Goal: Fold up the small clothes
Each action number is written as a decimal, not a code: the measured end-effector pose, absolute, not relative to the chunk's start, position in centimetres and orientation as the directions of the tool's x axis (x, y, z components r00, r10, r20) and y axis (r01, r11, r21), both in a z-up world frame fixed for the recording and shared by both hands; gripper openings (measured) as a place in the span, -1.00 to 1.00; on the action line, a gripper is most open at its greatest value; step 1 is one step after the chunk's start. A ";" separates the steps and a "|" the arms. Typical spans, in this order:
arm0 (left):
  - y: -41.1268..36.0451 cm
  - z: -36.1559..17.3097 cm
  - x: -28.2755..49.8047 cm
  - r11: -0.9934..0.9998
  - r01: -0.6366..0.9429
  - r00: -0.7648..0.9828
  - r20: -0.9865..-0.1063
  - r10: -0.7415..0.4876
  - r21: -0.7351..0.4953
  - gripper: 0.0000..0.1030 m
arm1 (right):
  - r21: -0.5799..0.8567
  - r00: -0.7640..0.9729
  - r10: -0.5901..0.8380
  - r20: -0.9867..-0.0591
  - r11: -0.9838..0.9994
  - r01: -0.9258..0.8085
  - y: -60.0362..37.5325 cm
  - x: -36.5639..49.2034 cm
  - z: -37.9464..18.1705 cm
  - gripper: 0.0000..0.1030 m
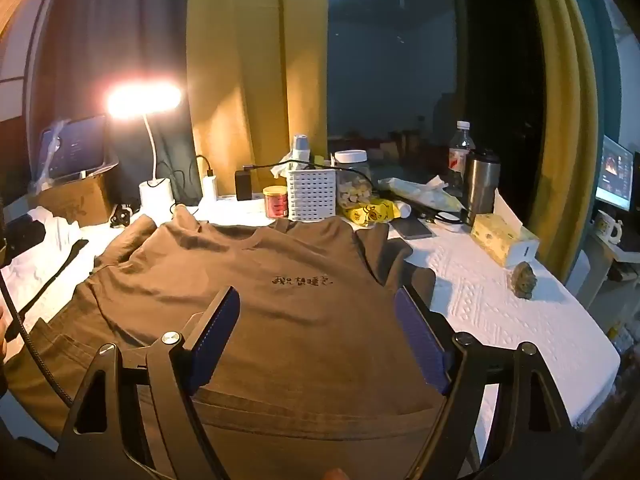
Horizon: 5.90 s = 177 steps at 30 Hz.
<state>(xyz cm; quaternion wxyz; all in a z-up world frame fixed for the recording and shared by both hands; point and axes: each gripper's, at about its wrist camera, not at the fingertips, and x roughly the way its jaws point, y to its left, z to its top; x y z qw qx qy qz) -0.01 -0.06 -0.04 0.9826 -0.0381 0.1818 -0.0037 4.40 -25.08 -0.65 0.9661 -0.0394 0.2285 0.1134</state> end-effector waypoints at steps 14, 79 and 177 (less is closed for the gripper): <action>0.7 0.5 -0.4 0.991 -0.021 0.946 -0.324 -0.024 -0.135 0.98 | -0.012 0.871 0.202 -0.448 0.973 -0.232 -25.3 4.3 -0.7 0.60; 0.7 0.7 -1.4 0.988 -0.019 0.950 -0.310 -0.029 -0.152 0.98 | -0.022 0.874 0.196 -0.445 0.973 -0.229 -25.9 4.1 0.1 0.60; 1.1 -3.1 18.3 0.979 -0.121 0.802 -0.597 -0.001 -0.164 0.98 | 0.125 0.720 0.137 -0.681 0.990 -0.070 -38.2 30.4 -4.1 -0.86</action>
